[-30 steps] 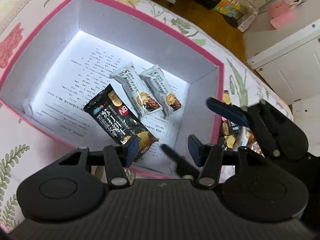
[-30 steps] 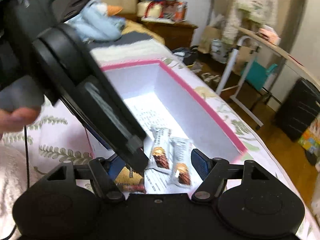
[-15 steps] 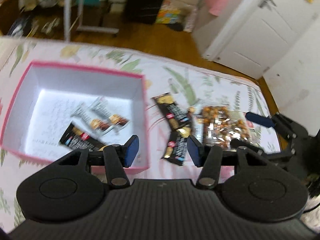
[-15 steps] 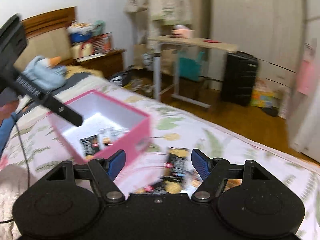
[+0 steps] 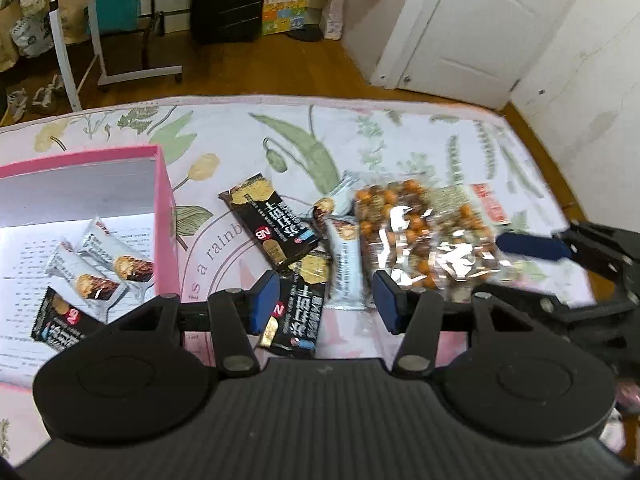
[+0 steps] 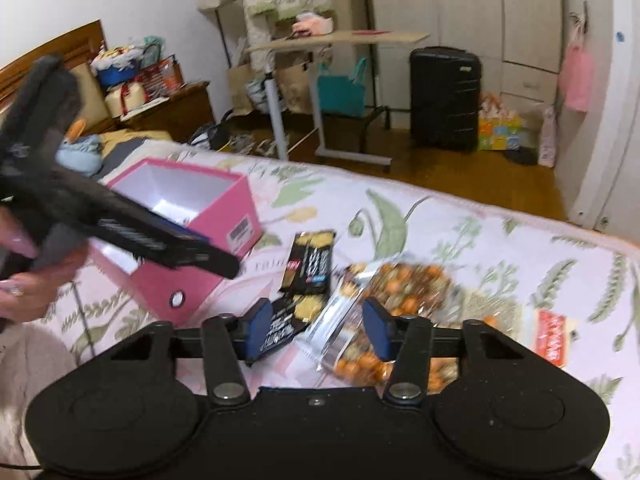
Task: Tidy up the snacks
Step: 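Grasp another black NB pack with the left tool while the right tool grasps one too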
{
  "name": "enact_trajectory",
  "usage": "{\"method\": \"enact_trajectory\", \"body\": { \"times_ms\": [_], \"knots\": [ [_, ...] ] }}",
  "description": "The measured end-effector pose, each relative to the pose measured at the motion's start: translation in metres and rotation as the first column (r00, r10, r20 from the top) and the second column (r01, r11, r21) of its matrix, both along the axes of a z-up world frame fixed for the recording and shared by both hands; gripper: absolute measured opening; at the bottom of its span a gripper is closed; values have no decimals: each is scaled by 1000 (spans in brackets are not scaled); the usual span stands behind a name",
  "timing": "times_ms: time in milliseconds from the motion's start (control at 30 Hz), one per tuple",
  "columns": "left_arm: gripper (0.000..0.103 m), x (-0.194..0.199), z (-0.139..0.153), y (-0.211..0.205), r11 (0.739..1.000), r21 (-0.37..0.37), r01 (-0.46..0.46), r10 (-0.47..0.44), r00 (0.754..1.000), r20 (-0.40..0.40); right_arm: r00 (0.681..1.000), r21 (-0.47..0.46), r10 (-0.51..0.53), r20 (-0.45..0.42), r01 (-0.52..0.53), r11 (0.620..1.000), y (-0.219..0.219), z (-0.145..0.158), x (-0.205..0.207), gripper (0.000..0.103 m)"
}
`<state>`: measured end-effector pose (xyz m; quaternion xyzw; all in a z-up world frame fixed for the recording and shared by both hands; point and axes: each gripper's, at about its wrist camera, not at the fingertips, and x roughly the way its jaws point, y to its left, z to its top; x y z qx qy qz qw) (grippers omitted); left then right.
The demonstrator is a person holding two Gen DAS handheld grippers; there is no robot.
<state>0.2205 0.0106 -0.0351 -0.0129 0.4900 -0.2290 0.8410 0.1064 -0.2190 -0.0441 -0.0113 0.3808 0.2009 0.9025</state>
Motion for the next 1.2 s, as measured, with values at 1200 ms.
{"method": "enact_trajectory", "body": {
  "times_ms": [1200],
  "knots": [
    [51, 9, -124, 3, 998, -62, -21, 0, 951, -309, 994, -98, 77, -73, -84, 992, 107, -135, 9, 80]
  ]
}}
